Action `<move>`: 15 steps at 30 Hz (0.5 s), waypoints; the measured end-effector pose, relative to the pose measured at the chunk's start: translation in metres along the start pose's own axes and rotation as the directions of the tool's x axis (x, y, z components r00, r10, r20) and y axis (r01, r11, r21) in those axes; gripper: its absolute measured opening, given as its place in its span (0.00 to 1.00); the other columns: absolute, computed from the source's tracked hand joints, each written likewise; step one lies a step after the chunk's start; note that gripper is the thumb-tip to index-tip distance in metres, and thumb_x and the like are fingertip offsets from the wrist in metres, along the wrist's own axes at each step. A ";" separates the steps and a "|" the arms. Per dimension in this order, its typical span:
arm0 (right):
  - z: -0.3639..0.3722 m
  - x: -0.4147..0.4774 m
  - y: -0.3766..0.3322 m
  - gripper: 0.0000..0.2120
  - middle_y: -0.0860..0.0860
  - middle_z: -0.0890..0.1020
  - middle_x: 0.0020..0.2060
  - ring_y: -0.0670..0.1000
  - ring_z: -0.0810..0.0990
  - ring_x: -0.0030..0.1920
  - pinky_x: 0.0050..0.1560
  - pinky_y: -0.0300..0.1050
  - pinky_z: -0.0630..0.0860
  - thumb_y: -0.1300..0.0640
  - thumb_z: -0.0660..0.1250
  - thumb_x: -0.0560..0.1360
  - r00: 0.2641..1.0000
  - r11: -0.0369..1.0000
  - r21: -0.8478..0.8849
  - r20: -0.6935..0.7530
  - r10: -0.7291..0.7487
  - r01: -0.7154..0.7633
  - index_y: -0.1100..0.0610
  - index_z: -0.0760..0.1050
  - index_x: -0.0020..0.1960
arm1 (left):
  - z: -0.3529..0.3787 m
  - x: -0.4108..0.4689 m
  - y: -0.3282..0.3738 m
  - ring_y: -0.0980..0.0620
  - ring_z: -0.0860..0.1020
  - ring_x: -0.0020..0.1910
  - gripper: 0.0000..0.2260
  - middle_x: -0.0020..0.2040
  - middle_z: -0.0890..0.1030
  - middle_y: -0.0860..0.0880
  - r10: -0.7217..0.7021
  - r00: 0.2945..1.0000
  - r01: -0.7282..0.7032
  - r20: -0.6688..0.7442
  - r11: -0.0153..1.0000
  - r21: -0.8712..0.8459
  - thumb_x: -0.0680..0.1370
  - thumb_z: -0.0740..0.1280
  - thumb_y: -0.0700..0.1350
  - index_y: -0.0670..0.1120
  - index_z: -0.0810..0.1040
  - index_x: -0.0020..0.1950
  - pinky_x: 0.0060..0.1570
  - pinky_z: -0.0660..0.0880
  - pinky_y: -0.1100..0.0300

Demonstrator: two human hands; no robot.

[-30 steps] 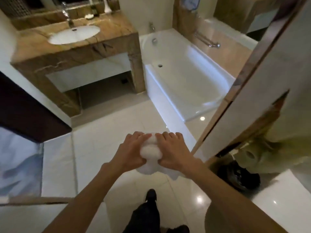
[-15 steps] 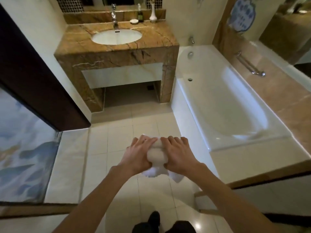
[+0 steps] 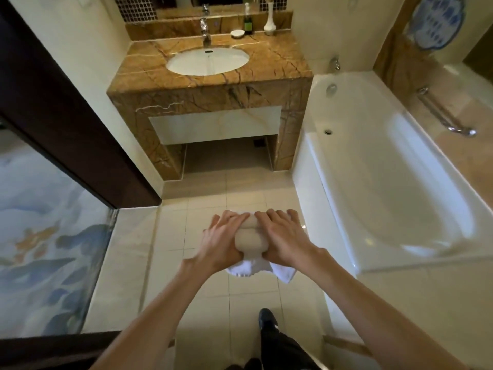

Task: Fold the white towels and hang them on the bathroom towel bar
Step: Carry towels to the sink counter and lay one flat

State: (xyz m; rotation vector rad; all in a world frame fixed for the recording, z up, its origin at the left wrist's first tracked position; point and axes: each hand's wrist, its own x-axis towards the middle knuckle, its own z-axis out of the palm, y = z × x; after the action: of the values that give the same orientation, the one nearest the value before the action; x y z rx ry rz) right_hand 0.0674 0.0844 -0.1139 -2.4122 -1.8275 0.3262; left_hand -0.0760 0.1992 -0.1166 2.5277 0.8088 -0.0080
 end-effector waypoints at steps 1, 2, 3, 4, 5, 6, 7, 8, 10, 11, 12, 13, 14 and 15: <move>-0.001 0.008 0.006 0.35 0.49 0.73 0.53 0.55 0.72 0.56 0.59 0.54 0.63 0.46 0.70 0.61 1.000 1.000 0.014 -0.010 0.003 -0.003 0.52 0.64 0.65 | -0.002 0.008 -0.001 0.48 0.66 0.57 0.33 0.63 0.67 0.55 -0.001 1.000 0.001 -0.002 1.000 -0.009 0.65 0.66 0.50 0.58 0.64 0.70 0.46 0.72 0.51; -0.003 0.015 0.011 0.35 0.49 0.73 0.53 0.55 0.72 0.55 0.59 0.53 0.63 0.47 0.70 0.61 1.000 1.000 0.026 -0.017 0.003 -0.003 0.51 0.64 0.65 | -0.005 0.016 -0.001 0.48 0.66 0.57 0.33 0.63 0.67 0.55 -0.005 1.000 0.005 -0.007 1.000 -0.014 0.64 0.65 0.51 0.58 0.64 0.69 0.47 0.73 0.50; -0.005 0.022 0.016 0.35 0.49 0.73 0.53 0.55 0.72 0.55 0.58 0.53 0.62 0.47 0.70 0.60 1.000 0.999 0.035 -0.023 0.001 0.000 0.51 0.64 0.65 | -0.007 0.024 0.000 0.48 0.66 0.57 0.33 0.62 0.67 0.54 -0.009 1.000 0.009 -0.015 1.000 -0.012 0.64 0.65 0.51 0.58 0.64 0.69 0.47 0.74 0.50; -0.007 0.029 0.021 0.35 0.49 0.72 0.53 0.54 0.71 0.55 0.58 0.52 0.62 0.47 0.70 0.60 1.000 0.999 0.038 -0.029 -0.006 0.007 0.51 0.64 0.65 | -0.009 0.031 0.000 0.48 0.66 0.56 0.33 0.62 0.67 0.54 -0.014 1.000 0.014 -0.026 1.000 -0.009 0.64 0.65 0.51 0.58 0.64 0.69 0.47 0.73 0.50; -0.008 0.037 0.025 0.35 0.49 0.72 0.53 0.54 0.71 0.55 0.58 0.52 0.62 0.47 0.70 0.60 0.999 0.999 0.037 -0.032 -0.017 0.018 0.50 0.64 0.65 | -0.011 0.037 -0.001 0.48 0.66 0.56 0.33 0.62 0.67 0.54 -0.021 0.999 0.021 -0.036 1.000 -0.010 0.65 0.67 0.49 0.58 0.64 0.70 0.47 0.73 0.51; -0.010 0.045 0.027 0.35 0.49 0.72 0.54 0.54 0.70 0.55 0.59 0.52 0.61 0.47 0.70 0.59 0.999 0.999 0.035 -0.031 -0.028 0.029 0.50 0.64 0.65 | -0.013 0.043 -0.002 0.48 0.66 0.57 0.33 0.63 0.67 0.54 -0.031 0.999 0.030 -0.042 0.999 -0.016 0.65 0.68 0.47 0.58 0.64 0.70 0.47 0.73 0.52; -0.012 0.054 0.029 0.35 0.49 0.72 0.54 0.54 0.70 0.55 0.59 0.52 0.61 0.47 0.70 0.59 0.999 0.999 0.037 -0.029 -0.036 0.037 0.50 0.64 0.65 | -0.015 0.048 -0.005 0.48 0.66 0.57 0.34 0.63 0.67 0.53 -0.040 0.998 0.039 -0.045 0.999 -0.025 0.66 0.68 0.46 0.57 0.64 0.71 0.47 0.72 0.52; -0.014 0.062 0.030 0.35 0.49 0.71 0.54 0.53 0.70 0.56 0.60 0.51 0.61 0.47 0.70 0.59 0.999 0.998 0.041 -0.029 -0.041 0.042 0.49 0.64 0.65 | -0.018 0.053 -0.007 0.48 0.66 0.57 0.34 0.63 0.67 0.53 -0.046 0.998 0.044 -0.047 0.999 -0.030 0.66 0.68 0.45 0.57 0.64 0.71 0.46 0.72 0.53; -0.017 0.080 0.031 0.35 0.48 0.71 0.54 0.53 0.70 0.56 0.61 0.51 0.60 0.46 0.70 0.59 0.998 0.997 0.045 -0.030 -0.058 0.060 0.49 0.64 0.64 | -0.025 0.065 -0.013 0.48 0.66 0.57 0.34 0.64 0.67 0.52 -0.053 0.997 0.052 -0.062 0.998 -0.021 0.66 0.69 0.45 0.56 0.64 0.71 0.45 0.70 0.56; -0.018 0.089 0.032 0.35 0.48 0.71 0.54 0.53 0.70 0.56 0.61 0.51 0.60 0.46 0.70 0.59 0.998 0.997 0.046 -0.025 -0.065 0.066 0.49 0.63 0.64 | -0.029 0.071 -0.017 0.48 0.66 0.58 0.34 0.64 0.67 0.52 -0.064 0.996 0.063 -0.069 0.998 -0.015 0.67 0.68 0.45 0.57 0.63 0.71 0.45 0.69 0.56; -0.019 0.099 0.032 0.35 0.48 0.71 0.54 0.53 0.70 0.56 0.61 0.51 0.60 0.46 0.70 0.59 0.997 0.996 0.049 -0.018 -0.071 0.072 0.49 0.63 0.64 | -0.032 0.078 -0.021 0.48 0.65 0.58 0.34 0.64 0.67 0.52 -0.077 0.995 0.076 -0.068 0.997 -0.009 0.67 0.68 0.45 0.57 0.63 0.71 0.45 0.68 0.57; -0.020 0.109 0.033 0.36 0.48 0.71 0.54 0.53 0.69 0.56 0.62 0.51 0.60 0.46 0.70 0.59 0.997 0.996 0.053 -0.014 -0.076 0.077 0.49 0.63 0.64 | -0.036 0.085 -0.026 0.48 0.65 0.59 0.33 0.64 0.66 0.51 -0.088 0.994 0.088 -0.062 0.996 -0.004 0.67 0.68 0.45 0.57 0.63 0.71 0.46 0.68 0.57; -0.020 0.120 0.033 0.36 0.48 0.70 0.54 0.53 0.69 0.56 0.62 0.51 0.59 0.46 0.71 0.59 0.997 0.995 0.054 -0.011 -0.082 0.083 0.49 0.63 0.64 | -0.039 0.093 -0.032 0.49 0.65 0.59 0.33 0.64 0.66 0.51 -0.095 0.994 0.096 -0.055 0.995 -0.001 0.67 0.68 0.46 0.58 0.62 0.71 0.46 0.67 0.57; -0.020 0.131 0.033 0.36 0.48 0.70 0.55 0.53 0.69 0.57 0.63 0.52 0.59 0.46 0.71 0.59 0.996 0.995 0.050 -0.008 -0.089 0.089 0.49 0.62 0.65 | -0.043 0.101 -0.038 0.49 0.64 0.59 0.33 0.64 0.66 0.51 -0.095 0.994 0.095 -0.058 0.995 0.005 0.67 0.68 0.46 0.58 0.62 0.71 0.46 0.66 0.58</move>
State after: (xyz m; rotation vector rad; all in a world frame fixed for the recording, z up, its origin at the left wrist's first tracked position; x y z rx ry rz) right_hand 0.1369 0.2023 -0.1154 -2.2885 -1.8933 0.3518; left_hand -0.0194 0.3003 -0.1108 2.5044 0.9531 0.0309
